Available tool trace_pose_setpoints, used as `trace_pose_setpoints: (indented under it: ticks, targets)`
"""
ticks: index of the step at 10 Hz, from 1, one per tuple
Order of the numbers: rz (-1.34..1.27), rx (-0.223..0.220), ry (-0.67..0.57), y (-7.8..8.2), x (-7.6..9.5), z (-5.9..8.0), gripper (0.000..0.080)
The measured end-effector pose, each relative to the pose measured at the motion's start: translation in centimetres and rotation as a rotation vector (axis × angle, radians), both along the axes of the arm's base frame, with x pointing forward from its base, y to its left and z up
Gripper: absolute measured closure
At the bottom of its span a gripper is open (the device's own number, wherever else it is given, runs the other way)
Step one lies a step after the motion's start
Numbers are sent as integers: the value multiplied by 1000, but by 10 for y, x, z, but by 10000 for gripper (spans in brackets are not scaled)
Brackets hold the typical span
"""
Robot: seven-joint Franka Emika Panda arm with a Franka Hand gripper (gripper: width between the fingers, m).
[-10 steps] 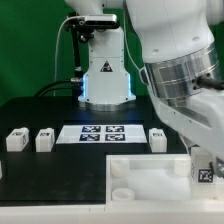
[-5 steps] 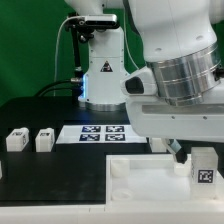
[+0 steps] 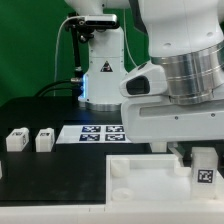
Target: Assemble one leg
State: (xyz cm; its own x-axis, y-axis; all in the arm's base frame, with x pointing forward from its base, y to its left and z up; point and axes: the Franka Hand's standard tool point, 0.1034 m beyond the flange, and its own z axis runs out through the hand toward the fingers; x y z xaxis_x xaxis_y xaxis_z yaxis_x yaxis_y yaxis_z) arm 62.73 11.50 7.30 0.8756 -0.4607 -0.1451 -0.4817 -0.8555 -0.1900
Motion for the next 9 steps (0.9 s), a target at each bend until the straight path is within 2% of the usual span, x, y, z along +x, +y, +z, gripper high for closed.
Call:
trace_pose_setpoints:
  ticks: [1,2,4,5,7,9]
  targets:
    - [-83,-4,22,-2,-1,-1,491]
    - [-198,-8,49,-2,-1,-1,492]
    - [-580,13,152,-6,3,5,495]
    - [-805,39,213,-4,3,5,495]
    - [-1063,75,279,-2,3,1,497]
    - [-1254,62,329,3,1,-1,503]
